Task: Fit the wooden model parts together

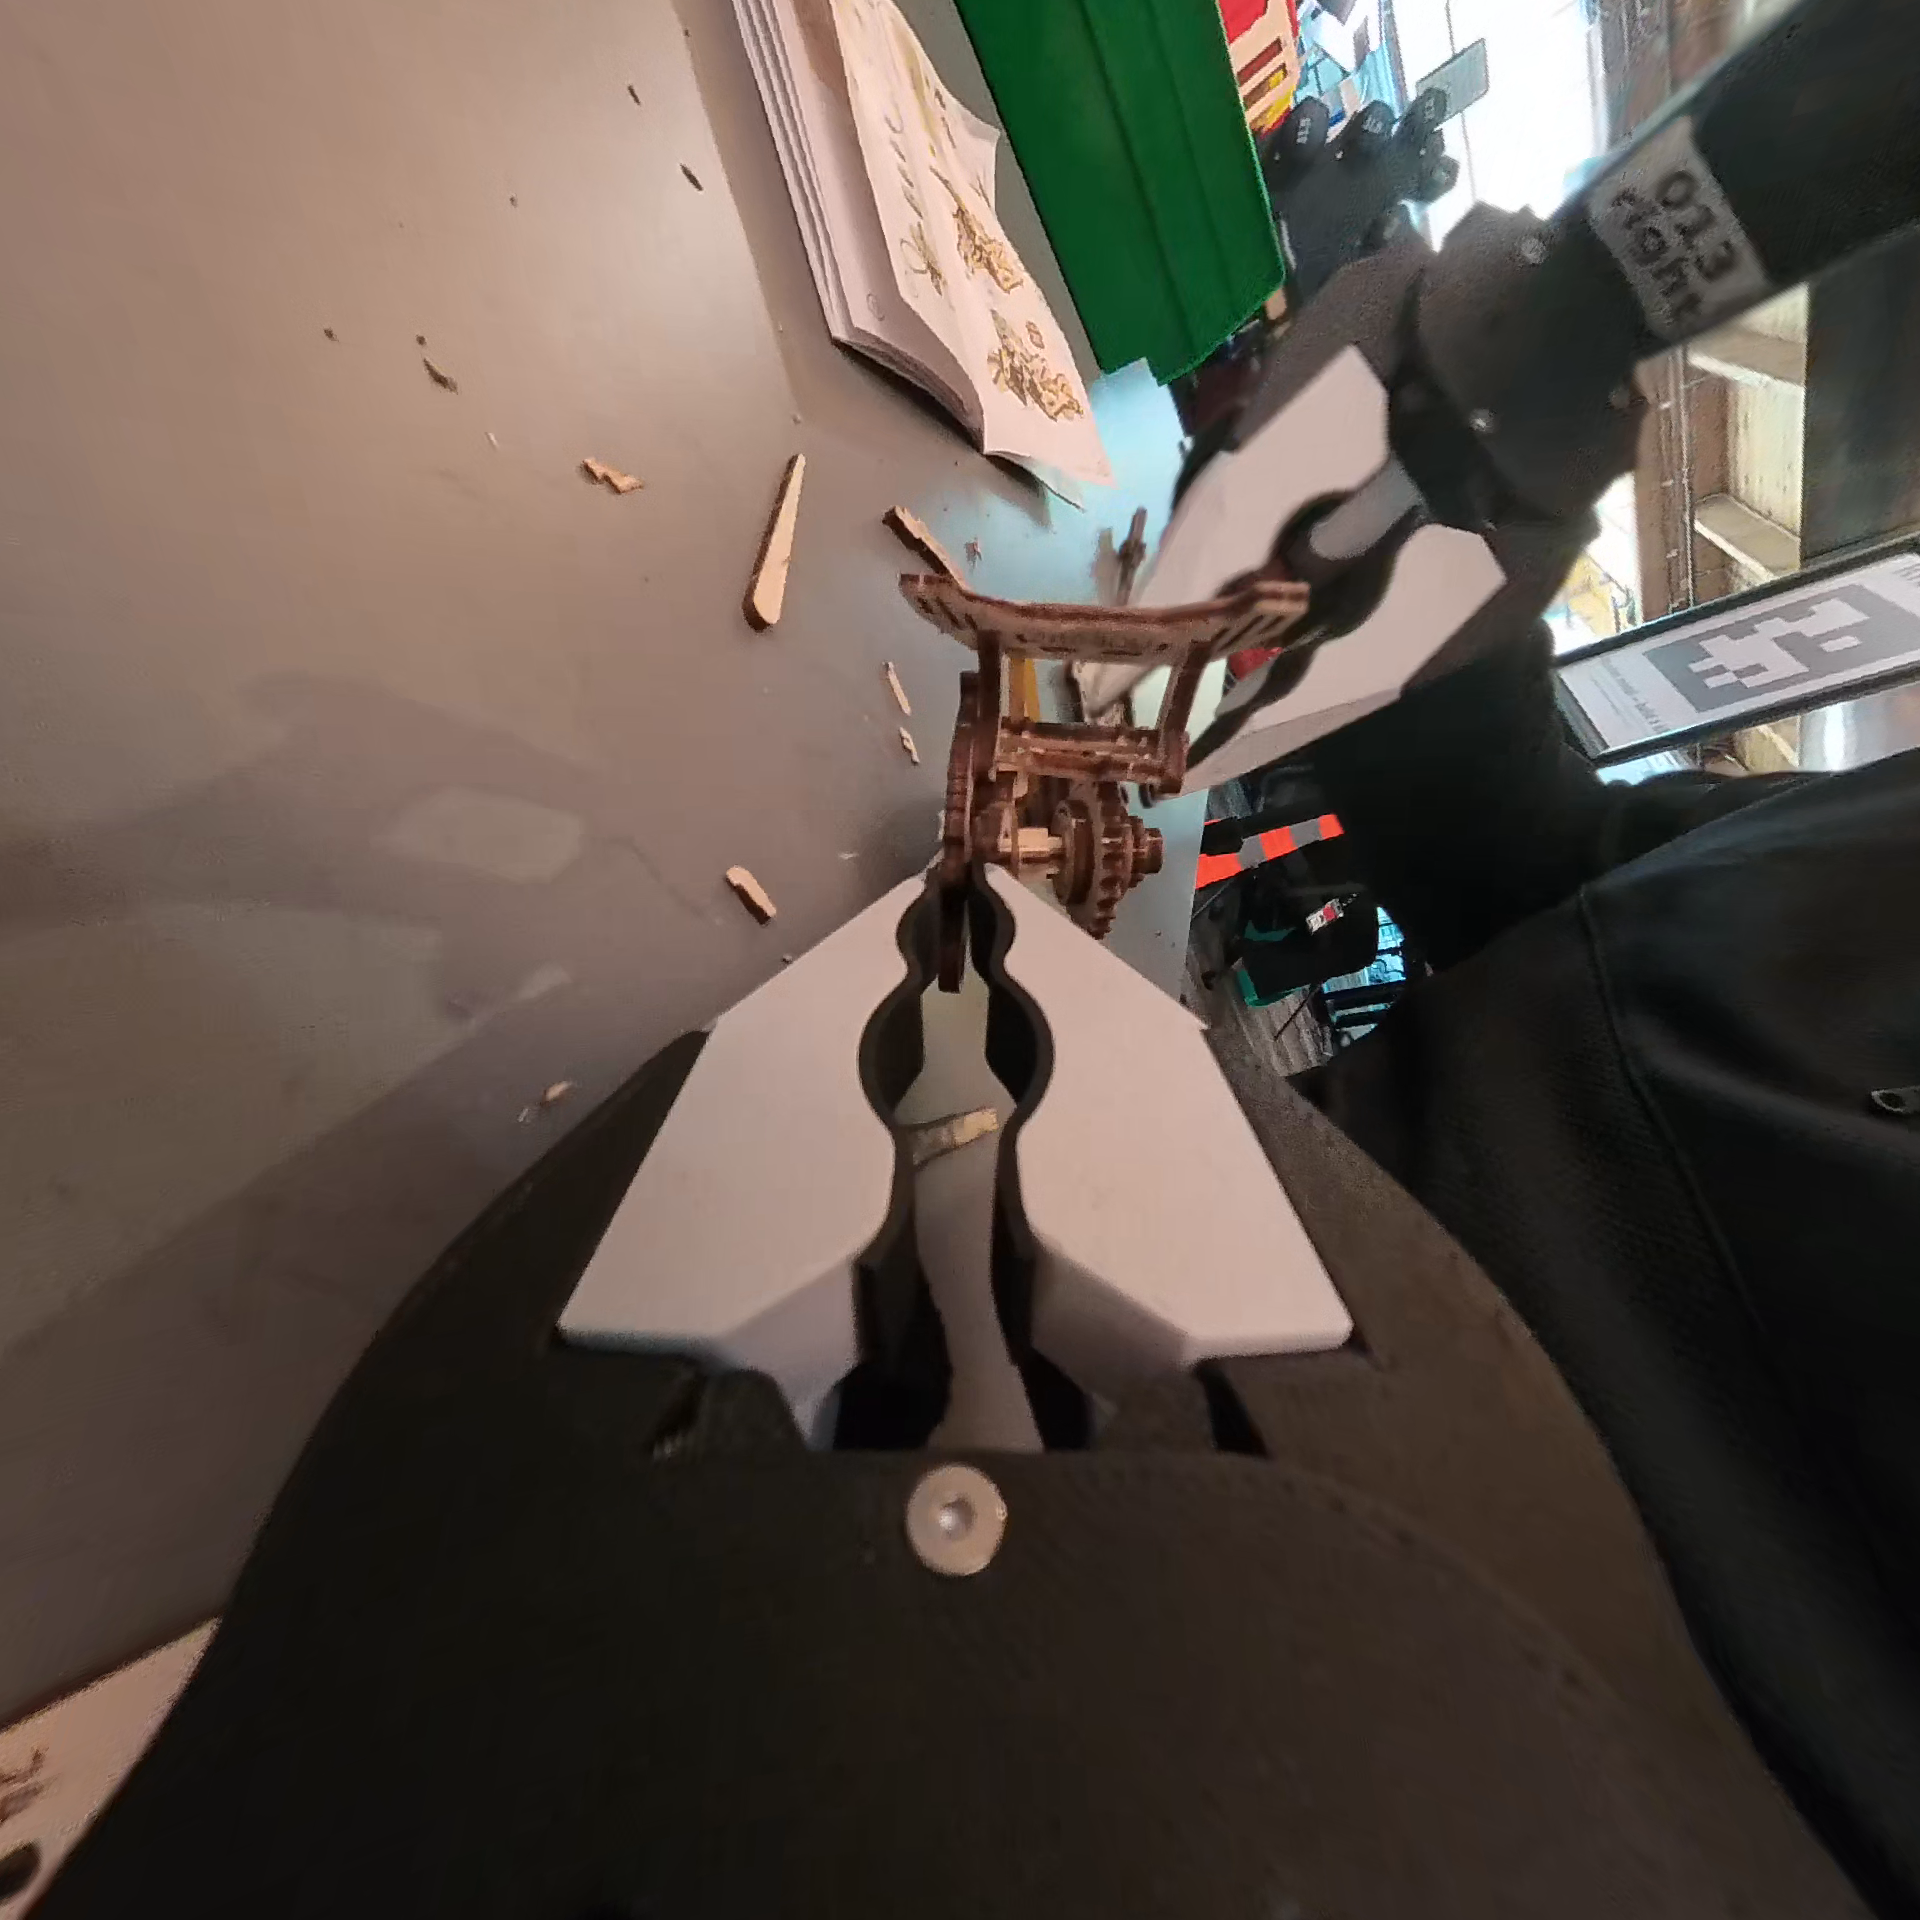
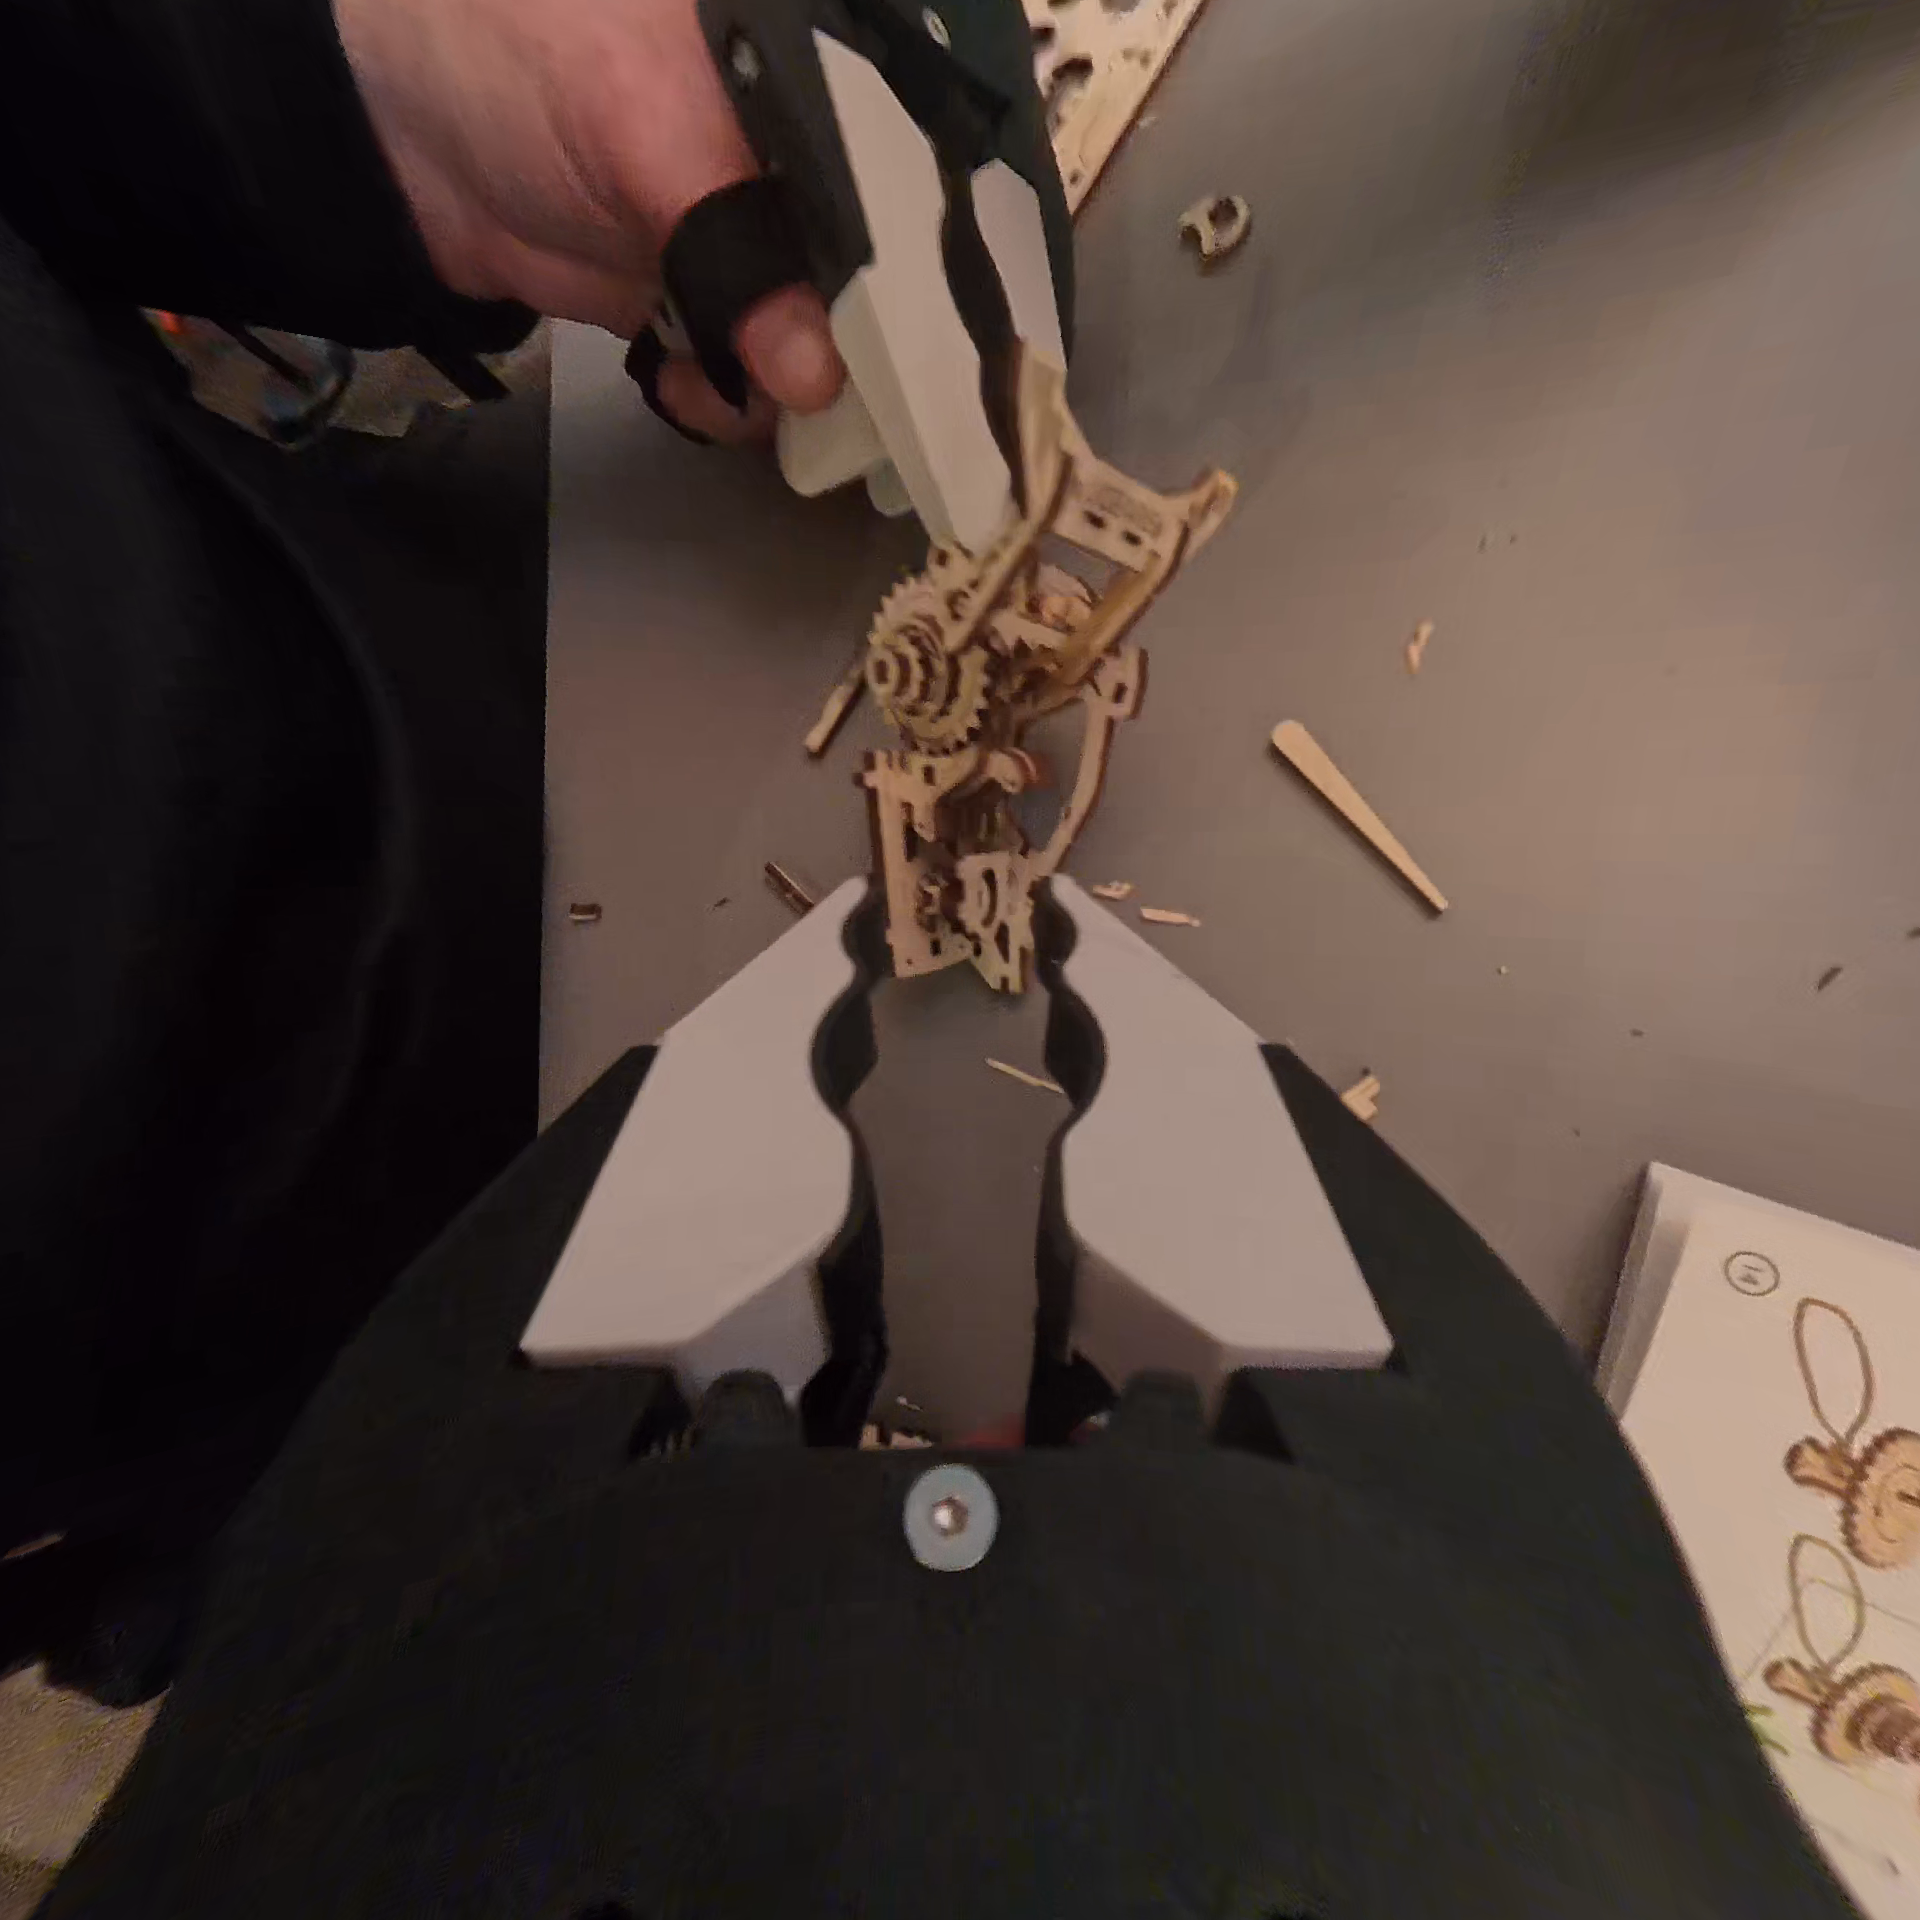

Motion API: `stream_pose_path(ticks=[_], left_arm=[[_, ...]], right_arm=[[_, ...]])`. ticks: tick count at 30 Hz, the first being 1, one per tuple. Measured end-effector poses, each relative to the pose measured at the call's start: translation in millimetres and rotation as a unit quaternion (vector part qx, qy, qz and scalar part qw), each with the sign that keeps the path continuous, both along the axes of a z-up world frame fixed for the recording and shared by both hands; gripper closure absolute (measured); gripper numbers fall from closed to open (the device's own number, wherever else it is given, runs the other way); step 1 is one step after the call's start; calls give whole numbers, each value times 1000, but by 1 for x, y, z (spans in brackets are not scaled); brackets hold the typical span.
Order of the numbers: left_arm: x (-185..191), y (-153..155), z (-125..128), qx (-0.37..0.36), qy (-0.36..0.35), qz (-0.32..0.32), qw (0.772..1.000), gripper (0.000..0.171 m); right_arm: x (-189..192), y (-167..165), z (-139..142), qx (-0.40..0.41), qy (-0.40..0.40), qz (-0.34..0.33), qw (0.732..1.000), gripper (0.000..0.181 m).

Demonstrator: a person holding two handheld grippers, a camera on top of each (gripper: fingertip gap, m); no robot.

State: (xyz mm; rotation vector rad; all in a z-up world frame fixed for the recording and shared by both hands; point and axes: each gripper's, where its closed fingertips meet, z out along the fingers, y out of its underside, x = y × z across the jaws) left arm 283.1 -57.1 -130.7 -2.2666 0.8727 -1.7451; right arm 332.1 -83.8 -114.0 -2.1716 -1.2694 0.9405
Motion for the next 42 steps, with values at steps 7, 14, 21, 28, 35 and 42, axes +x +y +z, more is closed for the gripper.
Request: stream_pose_path(ticks=[7,14,21,28,35,42], left_arm=[[0,-2,0,2,0,3,1000,169],[0,-2,-2,1,5,7,1000,169],[0,-2,-3,-2,7,9,1000,169],[0,-1,-3,-6,8,16,1000,169],[0,0,-2,-14,3,20,1000,169],[-1,2,-2,-23,3,25,999,170]], right_arm=[[-7,1,5,47,-11,-30,998,181],[-7,0,-1,46,-24,-30,998,181],[-3,-2,-7,64,-52,-44,996,145],[-6,-7,-12,171,-113,-29,978,159],[-7,-2,-16,231,-146,-44,961,167],[-6,2,-17,232,-151,-58,959,168]])
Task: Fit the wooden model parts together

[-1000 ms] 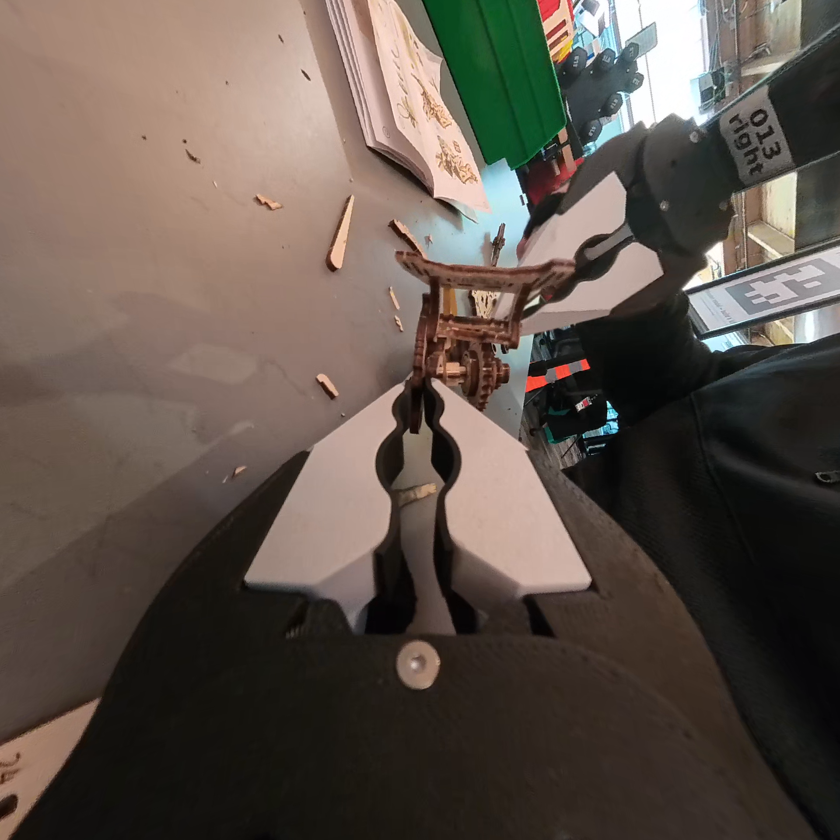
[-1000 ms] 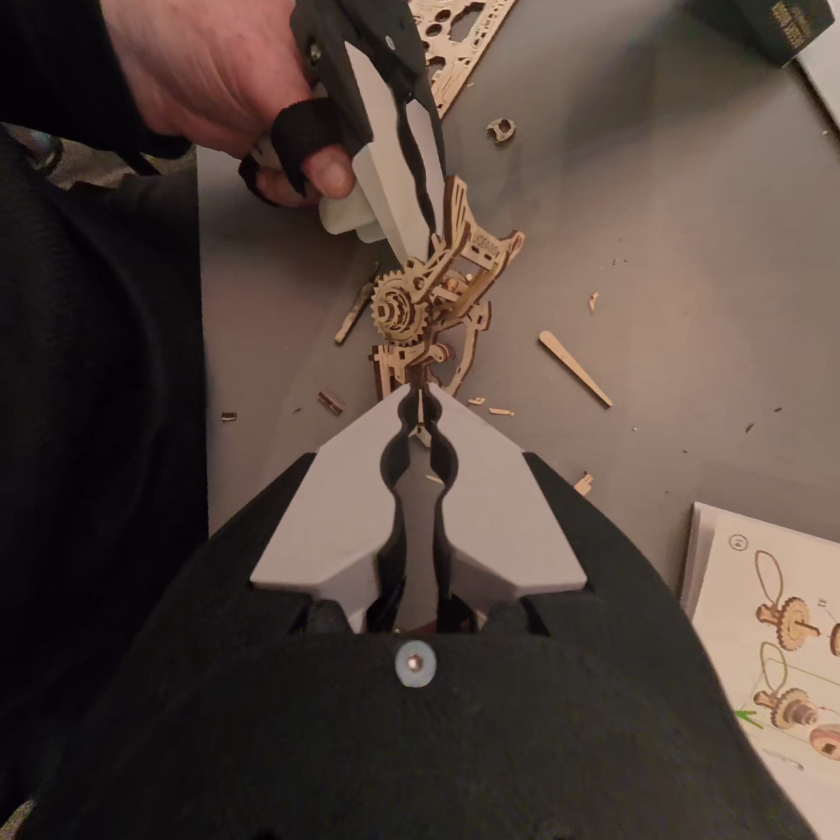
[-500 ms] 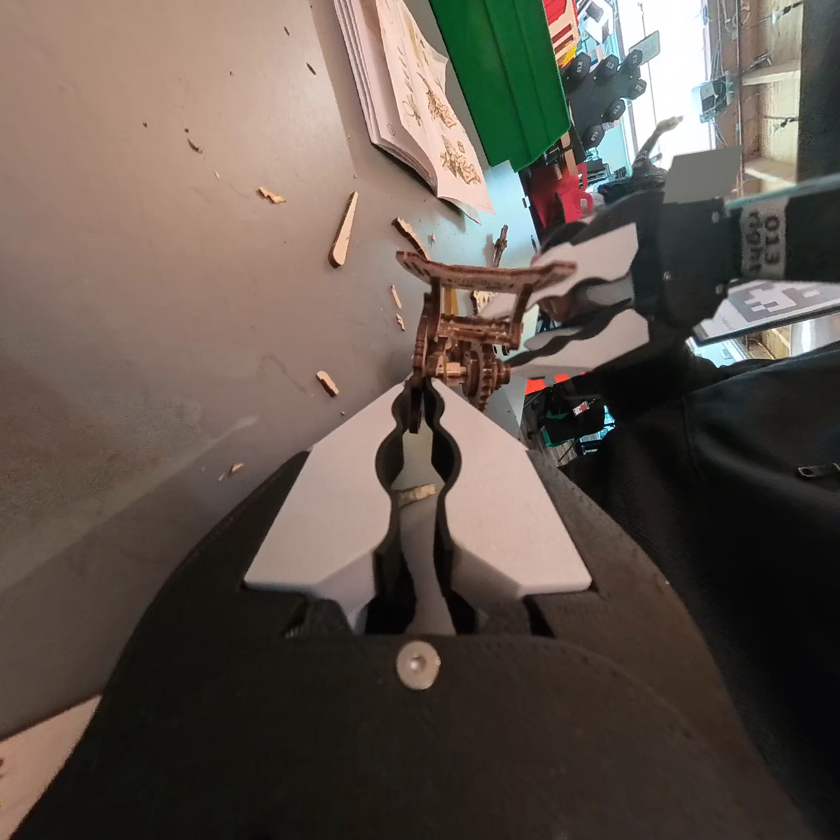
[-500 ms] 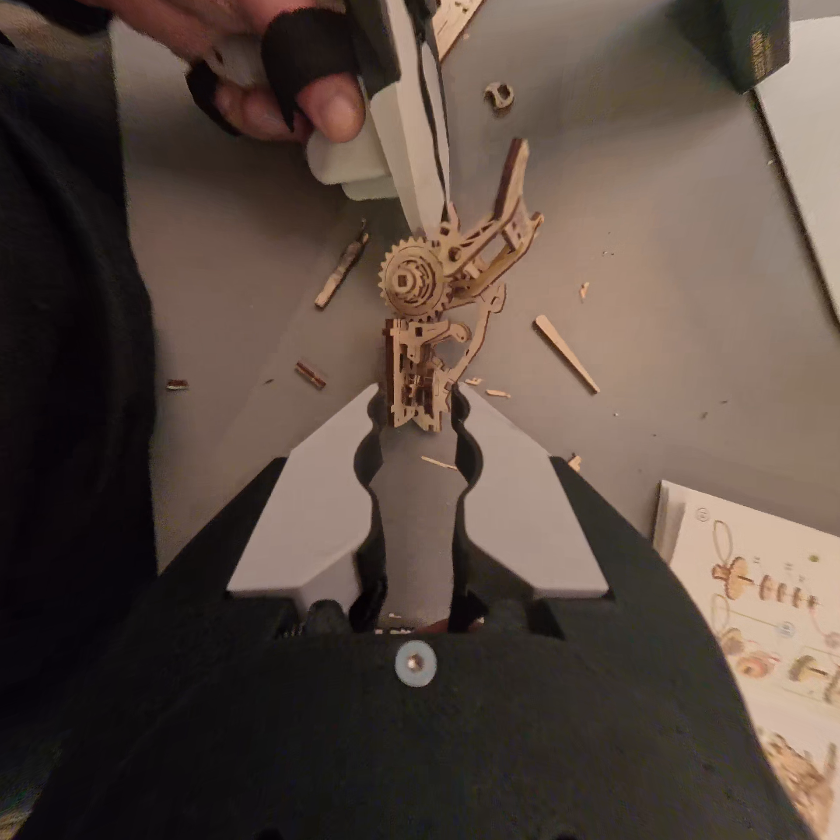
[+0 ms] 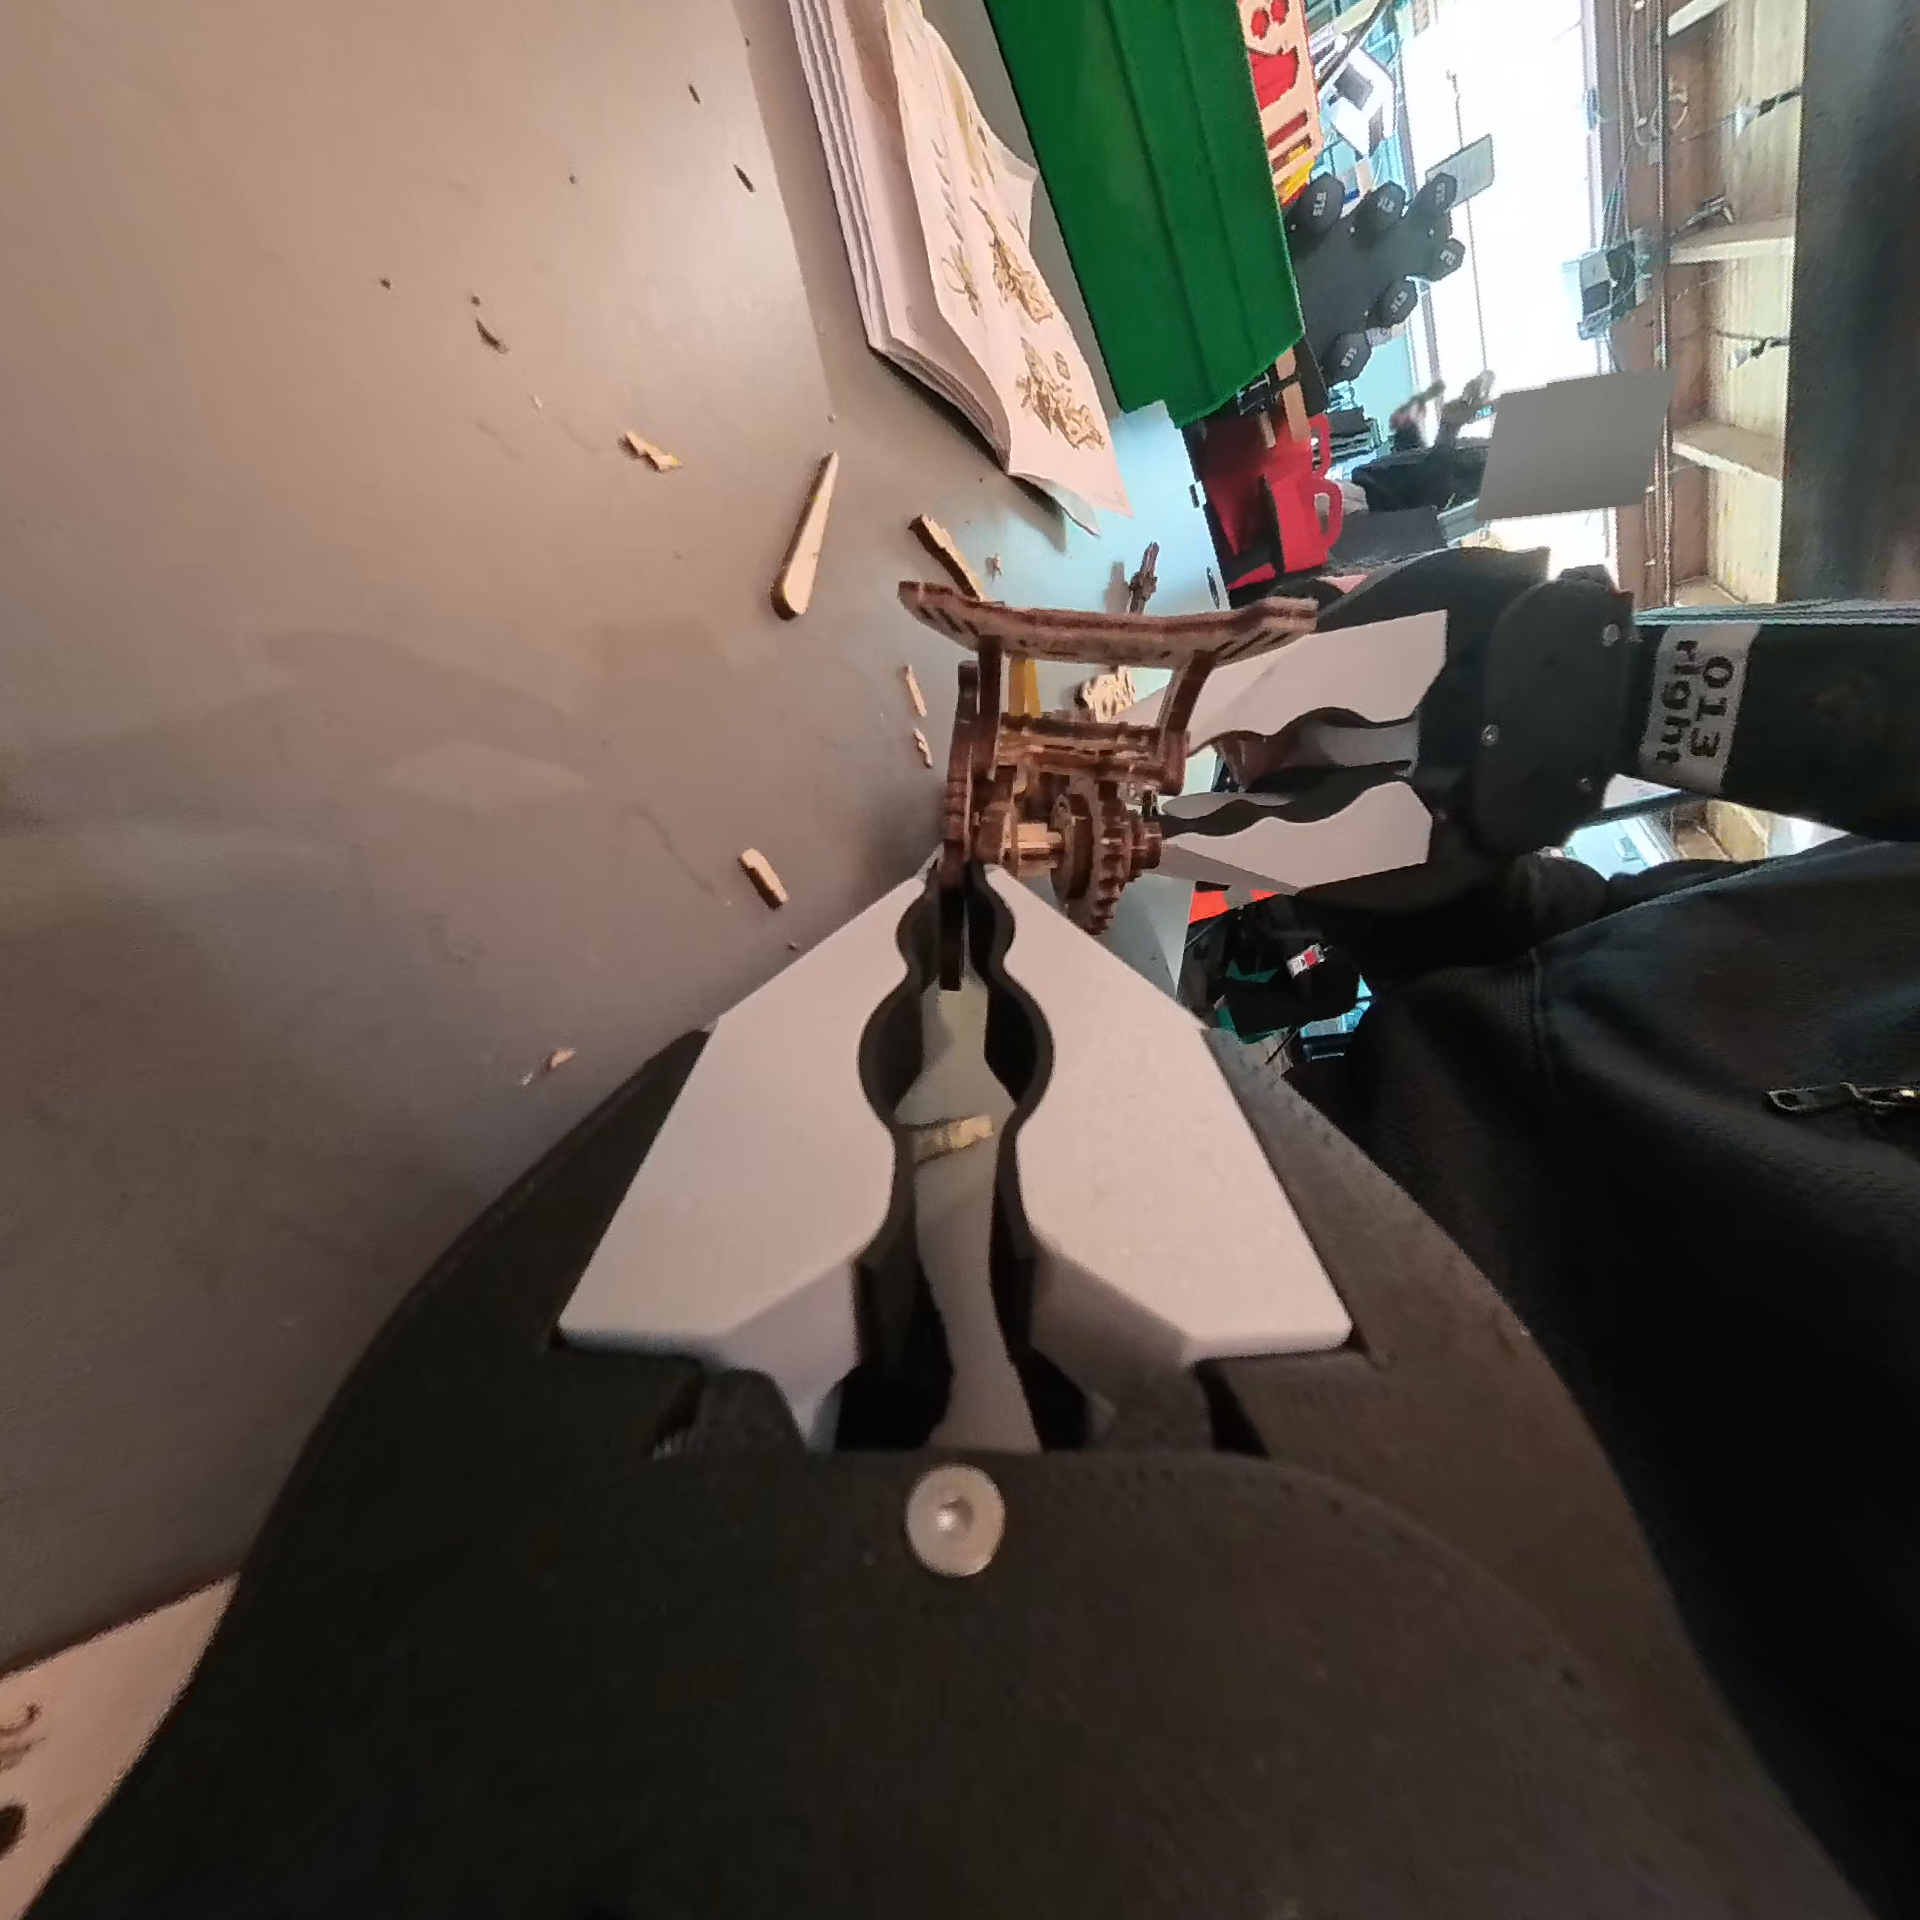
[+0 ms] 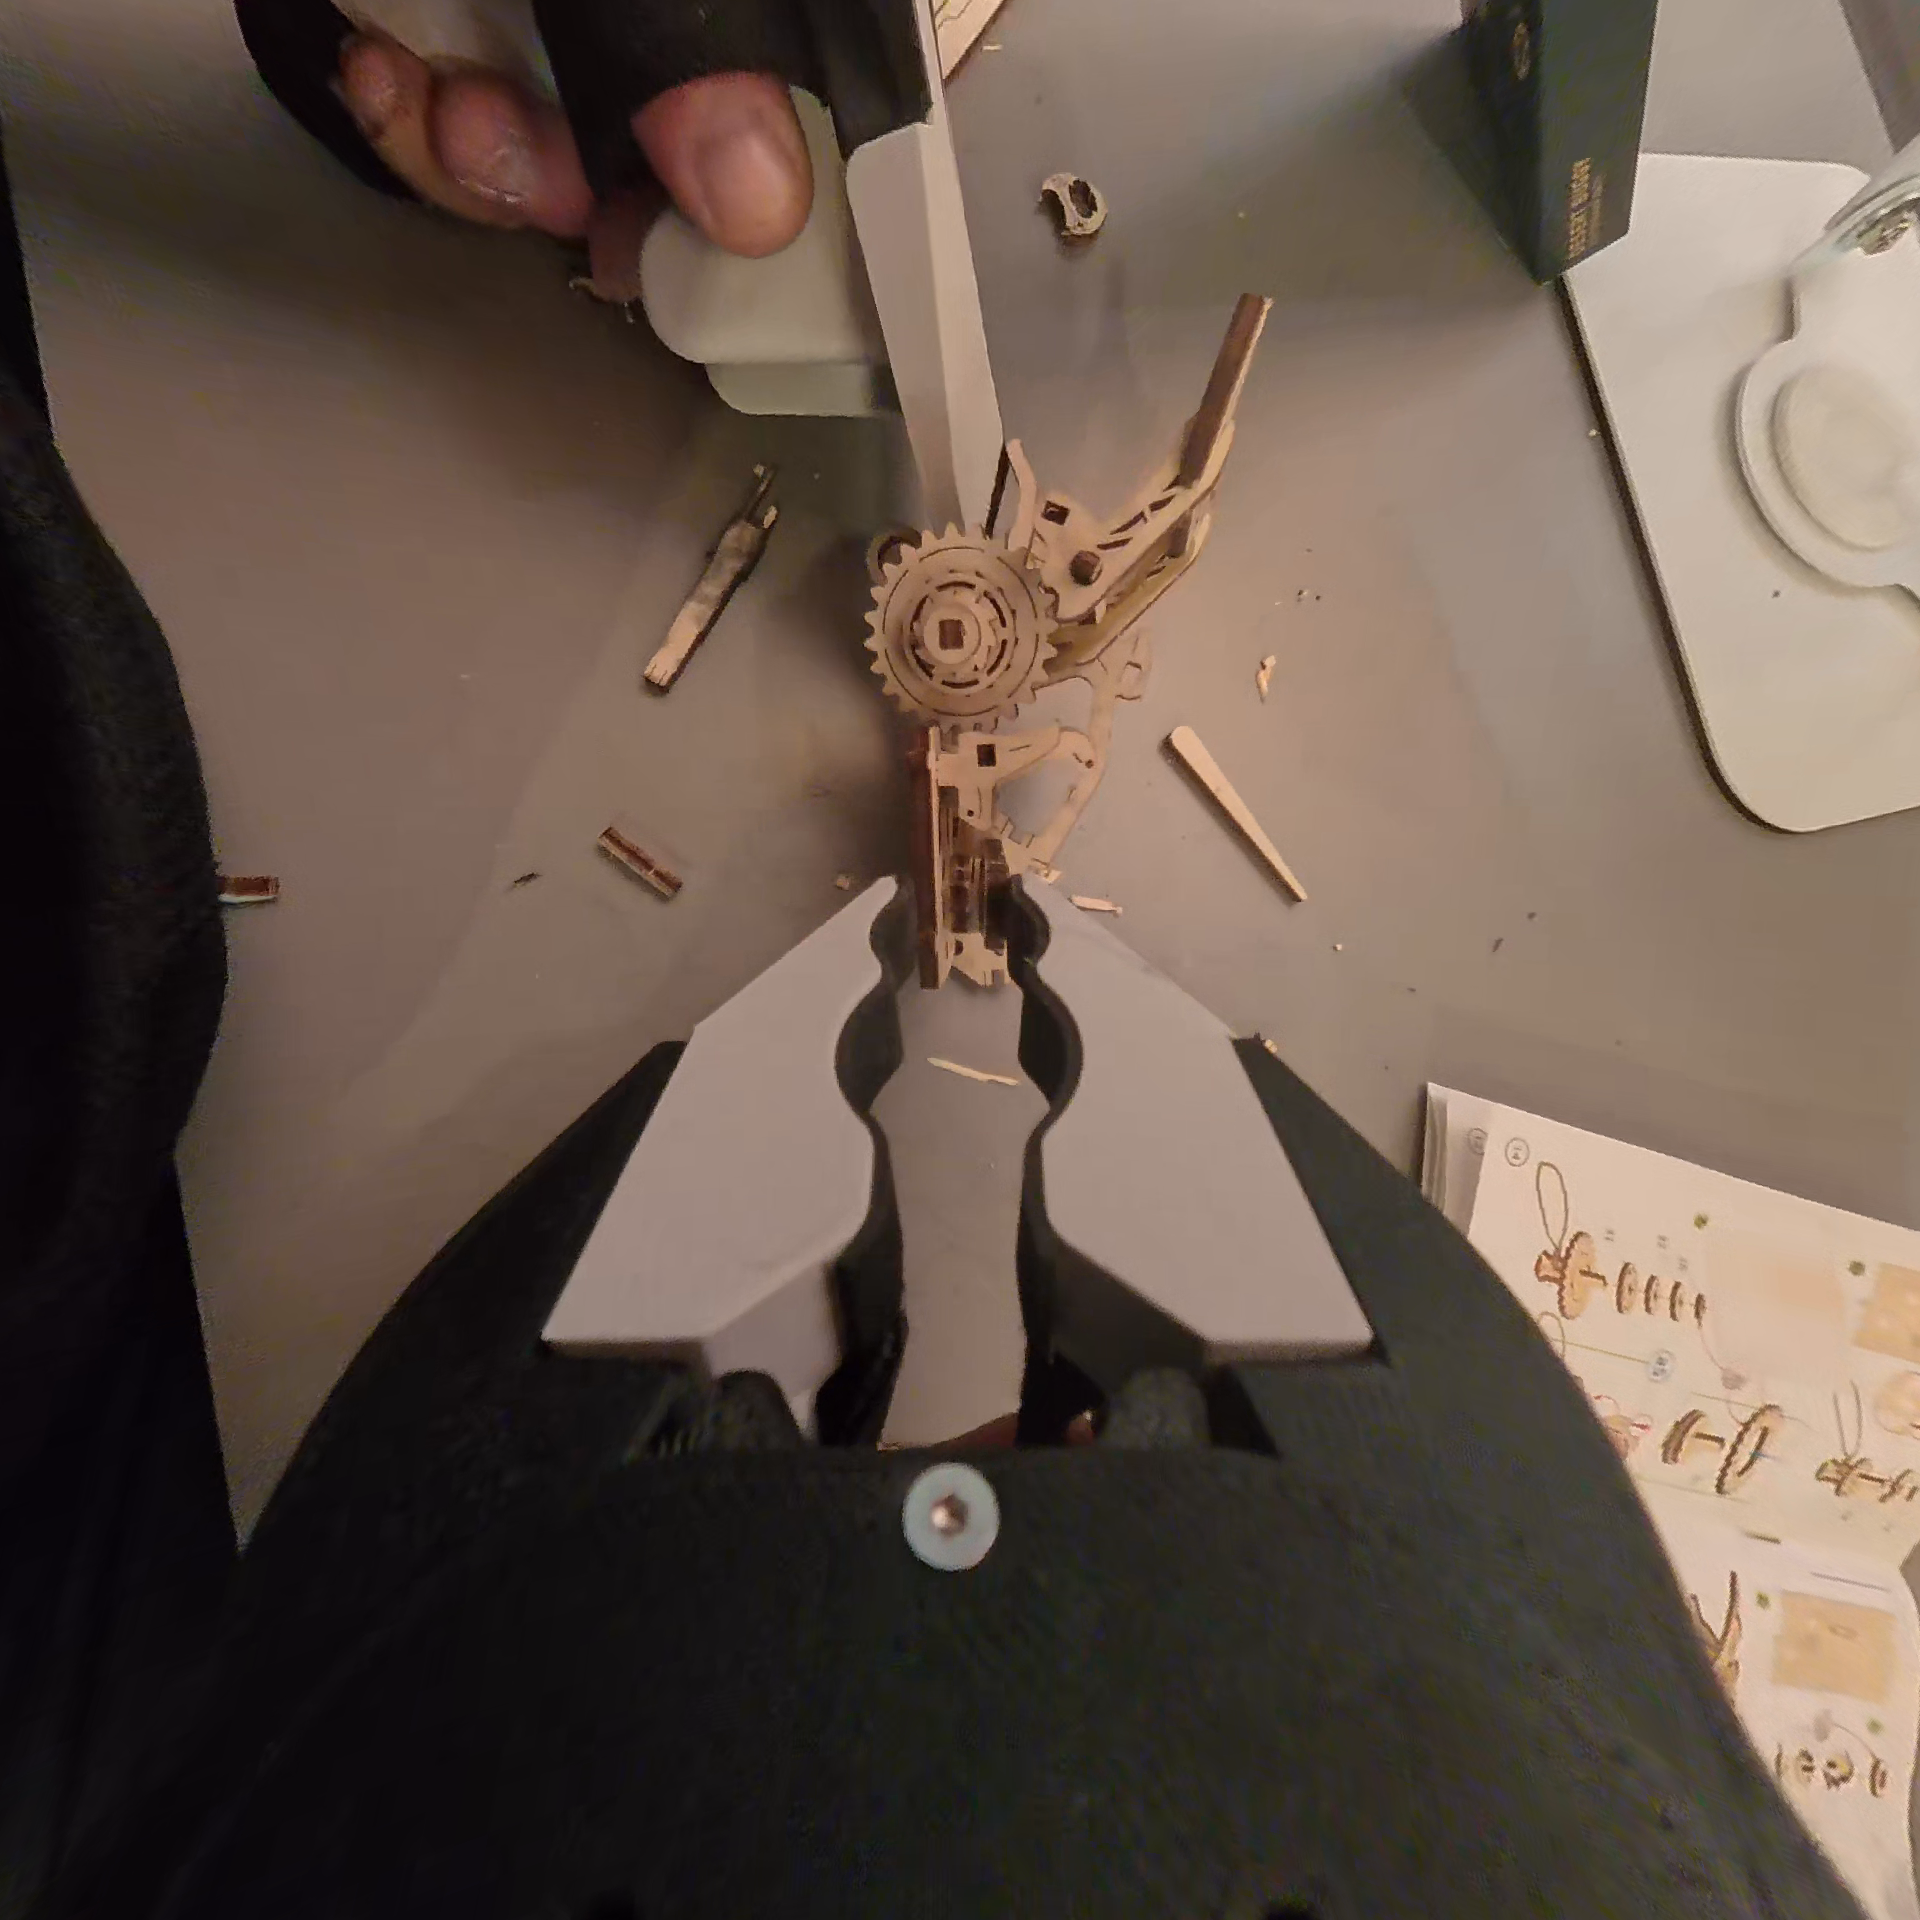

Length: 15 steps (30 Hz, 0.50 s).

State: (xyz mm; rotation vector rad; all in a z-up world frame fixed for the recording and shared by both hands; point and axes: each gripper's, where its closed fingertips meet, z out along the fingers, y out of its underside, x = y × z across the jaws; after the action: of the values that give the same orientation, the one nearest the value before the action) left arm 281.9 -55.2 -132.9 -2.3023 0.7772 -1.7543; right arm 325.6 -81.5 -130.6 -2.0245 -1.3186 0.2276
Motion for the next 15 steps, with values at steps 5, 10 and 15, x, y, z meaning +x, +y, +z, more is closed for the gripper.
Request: stream_pose_path(ticks=[5,10,15], left_arm=[[-1,3,-1,-11,3,5,1000,170],[-2,5,-3,-22,7,9,1000,169],[-3,7,-4,-30,13,12,999,169]], right_arm=[[-2,3,0,-16,-11,-1,1000,168],[-3,5,-1,-33,-36,2,999,168],[-4,7,-2,-57,-62,1,996,168]])
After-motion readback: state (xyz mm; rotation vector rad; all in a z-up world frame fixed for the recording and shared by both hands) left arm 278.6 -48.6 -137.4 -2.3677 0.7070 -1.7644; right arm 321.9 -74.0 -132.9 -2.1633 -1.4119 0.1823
